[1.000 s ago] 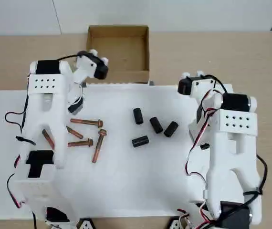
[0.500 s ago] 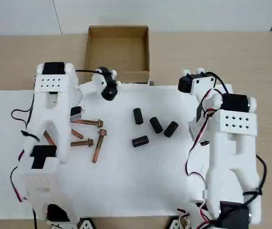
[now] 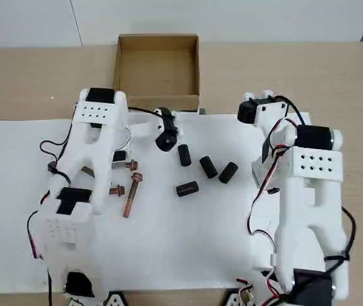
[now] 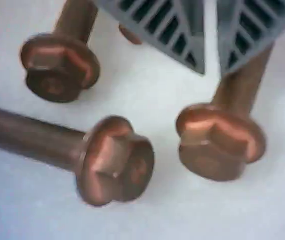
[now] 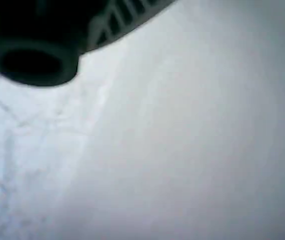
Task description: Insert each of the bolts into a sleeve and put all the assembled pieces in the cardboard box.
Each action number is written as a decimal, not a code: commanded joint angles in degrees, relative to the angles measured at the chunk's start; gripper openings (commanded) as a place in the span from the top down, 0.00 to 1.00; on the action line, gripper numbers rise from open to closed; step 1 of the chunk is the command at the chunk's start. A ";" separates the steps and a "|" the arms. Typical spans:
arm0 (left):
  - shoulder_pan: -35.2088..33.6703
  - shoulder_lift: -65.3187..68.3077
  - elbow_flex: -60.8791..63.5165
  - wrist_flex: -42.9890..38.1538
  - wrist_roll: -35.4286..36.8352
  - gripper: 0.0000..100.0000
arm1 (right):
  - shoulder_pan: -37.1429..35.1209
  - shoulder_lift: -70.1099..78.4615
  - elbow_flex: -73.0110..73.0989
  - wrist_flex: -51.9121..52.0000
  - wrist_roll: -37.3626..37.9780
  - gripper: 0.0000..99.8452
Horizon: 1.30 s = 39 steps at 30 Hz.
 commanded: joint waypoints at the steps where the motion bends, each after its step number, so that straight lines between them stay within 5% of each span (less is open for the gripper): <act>1: 0.00 -0.18 -1.27 1.67 -0.53 0.96 | 0.13 -1.89 -0.35 -0.75 -0.18 0.99; 39: -0.35 6.68 -6.73 0.70 -0.62 0.92 | 0.13 -1.89 -0.35 -0.75 -0.18 0.99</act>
